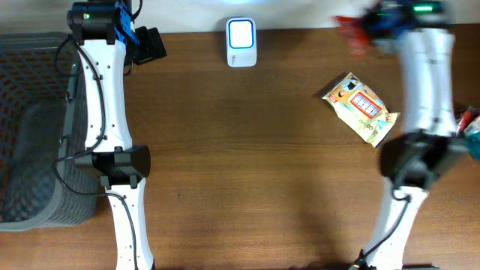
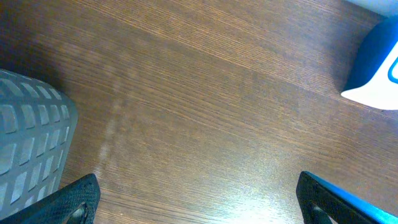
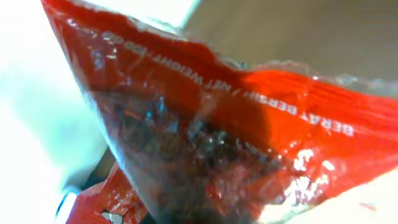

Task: Scan the item barcode
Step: 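Carry the red bag right and reach toward the yellow snack bag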

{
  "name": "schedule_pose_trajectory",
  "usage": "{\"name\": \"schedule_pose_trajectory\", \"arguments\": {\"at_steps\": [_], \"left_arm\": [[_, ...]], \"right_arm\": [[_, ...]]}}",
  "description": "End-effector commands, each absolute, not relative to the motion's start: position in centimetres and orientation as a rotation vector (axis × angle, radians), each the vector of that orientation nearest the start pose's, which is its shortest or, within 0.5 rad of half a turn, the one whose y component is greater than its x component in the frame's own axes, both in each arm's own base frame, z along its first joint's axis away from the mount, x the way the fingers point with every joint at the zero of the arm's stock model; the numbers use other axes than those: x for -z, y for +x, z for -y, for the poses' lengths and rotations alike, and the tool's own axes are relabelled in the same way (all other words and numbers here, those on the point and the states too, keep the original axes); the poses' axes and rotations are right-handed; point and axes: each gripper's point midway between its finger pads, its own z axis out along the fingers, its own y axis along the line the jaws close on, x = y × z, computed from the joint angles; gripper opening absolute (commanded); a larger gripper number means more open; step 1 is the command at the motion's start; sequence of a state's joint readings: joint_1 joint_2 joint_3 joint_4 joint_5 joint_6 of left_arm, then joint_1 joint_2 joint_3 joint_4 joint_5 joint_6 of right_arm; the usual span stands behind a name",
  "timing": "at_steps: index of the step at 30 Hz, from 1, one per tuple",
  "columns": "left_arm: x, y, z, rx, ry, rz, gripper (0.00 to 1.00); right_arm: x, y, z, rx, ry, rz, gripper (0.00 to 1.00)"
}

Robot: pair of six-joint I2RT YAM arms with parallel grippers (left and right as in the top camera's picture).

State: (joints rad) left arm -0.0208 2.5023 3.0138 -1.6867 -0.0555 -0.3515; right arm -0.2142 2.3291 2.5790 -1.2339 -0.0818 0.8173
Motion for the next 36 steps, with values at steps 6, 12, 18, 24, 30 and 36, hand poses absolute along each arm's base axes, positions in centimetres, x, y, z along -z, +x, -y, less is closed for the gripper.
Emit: {"name": "schedule_pose_trajectory", "arguments": {"at_steps": [6,12,18,24,30,36], "left_arm": [[-21.6,51.0,0.2,0.034,-0.454,-2.71,0.99],[-21.6,51.0,0.2,0.034,-0.454,-2.71,0.99],[-21.5,51.0,0.2,0.034,-0.455,-2.711,0.99],[-21.6,51.0,0.2,0.034,-0.454,-2.711,0.99],[-21.6,51.0,0.2,0.034,-0.454,-2.71,0.99],[-21.6,51.0,0.2,0.034,-0.454,-2.71,0.99]], "right_arm": [[-20.0,41.1,32.2,0.068,1.6,-2.214,0.04],[-16.5,37.8,39.2,0.164,1.688,-2.167,0.09],[-14.7,37.3,39.3,0.175,1.723,-2.202,0.54],[-18.4,42.2,31.0,-0.311,1.384,-2.345,0.54],[-14.6,46.5,14.5,-0.177,0.275,-2.924,0.98],[-5.6,43.6,13.6,0.384,0.07,-3.199,0.98]]}}
